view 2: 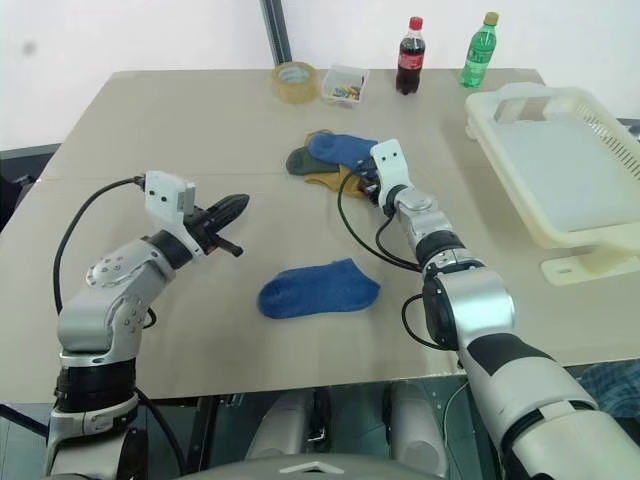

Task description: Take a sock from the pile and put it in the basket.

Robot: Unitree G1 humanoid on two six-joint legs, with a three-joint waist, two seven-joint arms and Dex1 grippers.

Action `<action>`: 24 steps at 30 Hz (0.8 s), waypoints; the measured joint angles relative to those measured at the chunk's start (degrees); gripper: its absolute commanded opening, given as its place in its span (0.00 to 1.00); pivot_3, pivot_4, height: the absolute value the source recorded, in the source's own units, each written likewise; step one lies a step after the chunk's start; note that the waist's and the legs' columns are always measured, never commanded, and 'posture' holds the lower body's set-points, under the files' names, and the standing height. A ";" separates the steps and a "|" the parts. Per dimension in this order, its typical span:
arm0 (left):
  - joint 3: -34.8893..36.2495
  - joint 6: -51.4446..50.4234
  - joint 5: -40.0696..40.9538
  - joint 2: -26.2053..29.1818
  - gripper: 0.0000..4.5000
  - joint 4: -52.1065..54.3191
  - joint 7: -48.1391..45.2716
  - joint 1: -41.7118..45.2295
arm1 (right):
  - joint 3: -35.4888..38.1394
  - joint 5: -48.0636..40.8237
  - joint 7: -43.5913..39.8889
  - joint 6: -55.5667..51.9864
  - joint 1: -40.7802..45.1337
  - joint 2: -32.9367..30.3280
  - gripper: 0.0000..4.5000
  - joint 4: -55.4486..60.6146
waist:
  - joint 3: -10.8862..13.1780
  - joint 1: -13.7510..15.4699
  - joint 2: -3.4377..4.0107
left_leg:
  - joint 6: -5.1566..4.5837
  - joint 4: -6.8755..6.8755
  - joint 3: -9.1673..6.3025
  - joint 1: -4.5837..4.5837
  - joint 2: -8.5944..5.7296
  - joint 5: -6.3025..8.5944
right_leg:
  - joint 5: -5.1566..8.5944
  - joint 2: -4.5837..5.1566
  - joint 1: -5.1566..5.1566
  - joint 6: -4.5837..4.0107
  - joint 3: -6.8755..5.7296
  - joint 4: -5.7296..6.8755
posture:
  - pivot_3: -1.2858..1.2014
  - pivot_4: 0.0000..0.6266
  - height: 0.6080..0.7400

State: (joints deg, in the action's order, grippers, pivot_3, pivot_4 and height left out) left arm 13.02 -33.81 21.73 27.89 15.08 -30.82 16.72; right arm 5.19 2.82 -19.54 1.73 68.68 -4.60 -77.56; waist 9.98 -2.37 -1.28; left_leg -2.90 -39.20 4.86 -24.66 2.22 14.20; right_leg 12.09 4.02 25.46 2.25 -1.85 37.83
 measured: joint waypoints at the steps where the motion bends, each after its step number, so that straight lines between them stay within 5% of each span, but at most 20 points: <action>1: 0.00 0.00 0.00 0.00 0.00 0.00 0.03 0.00 | -0.19 0.22 -0.55 -0.36 -0.09 -0.04 0.08 0.01 | 0.00 0.00 0.00 | 0.00 0.00 0.01 0.00 0.00 0.00 | 0.00 0.00 0.00 0.00 0.00 0.00 | 0.52 0.24 1.00; 2: -0.04 0.03 0.00 0.00 0.00 0.00 0.09 0.00 | -0.86 0.75 -2.56 -0.95 -0.54 -0.24 0.00 0.09 | -0.01 0.01 0.00 | 0.00 0.00 0.01 0.01 0.00 0.00 | 0.00 0.00 -0.01 0.00 0.00 -0.01 | 0.52 0.24 1.00; 11: -1.25 0.85 -0.12 -0.19 0.00 -0.15 0.44 0.13 | -2.93 1.68 -10.33 -0.64 -4.14 -3.00 0.00 4.33 | -0.10 0.15 -0.01 | -0.01 0.01 -0.03 0.34 -0.01 0.01 | 0.00 0.00 -0.35 0.00 -0.04 -0.07 | 0.52 0.24 1.00; 15: -2.05 1.71 -0.17 -0.44 0.00 -1.09 0.38 0.70 | -0.07 -1.41 -12.71 -2.71 -4.60 -3.39 0.20 4.29 | -0.09 0.12 0.00 | -0.02 0.10 -0.01 0.79 -0.01 0.03 | 0.01 0.01 -0.76 0.00 -0.02 -0.15 | 0.52 0.24 1.00; 19: -2.44 2.03 -0.19 -0.51 0.00 -2.26 0.28 1.53 | 3.62 -4.81 -10.75 -4.19 -4.56 -2.84 0.51 3.97 | -0.09 0.05 0.01 | -0.02 0.13 -0.02 0.83 0.01 0.02 | 0.01 -0.01 -0.75 -0.01 -0.01 -0.09 | 0.52 0.24 1.00; 24: -2.89 2.05 -0.19 -0.61 0.00 -2.33 0.09 1.80 | 7.30 -8.25 -6.60 -5.85 -3.84 -1.78 0.51 3.37 | -0.09 0.05 0.00 | -0.02 0.13 0.02 0.82 0.01 0.03 | 0.01 0.01 -0.75 -0.01 0.03 -0.10 | 0.52 0.24 1.00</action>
State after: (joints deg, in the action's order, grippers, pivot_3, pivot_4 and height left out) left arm 10.12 -31.76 21.54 27.28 12.75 -30.73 18.52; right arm 12.49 -5.42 -26.14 -4.11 64.85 -6.39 -74.19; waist 9.90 -2.32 -1.27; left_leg -2.92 -39.07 4.88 -23.84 2.22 14.22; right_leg 12.10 4.03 24.71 2.24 -1.82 37.72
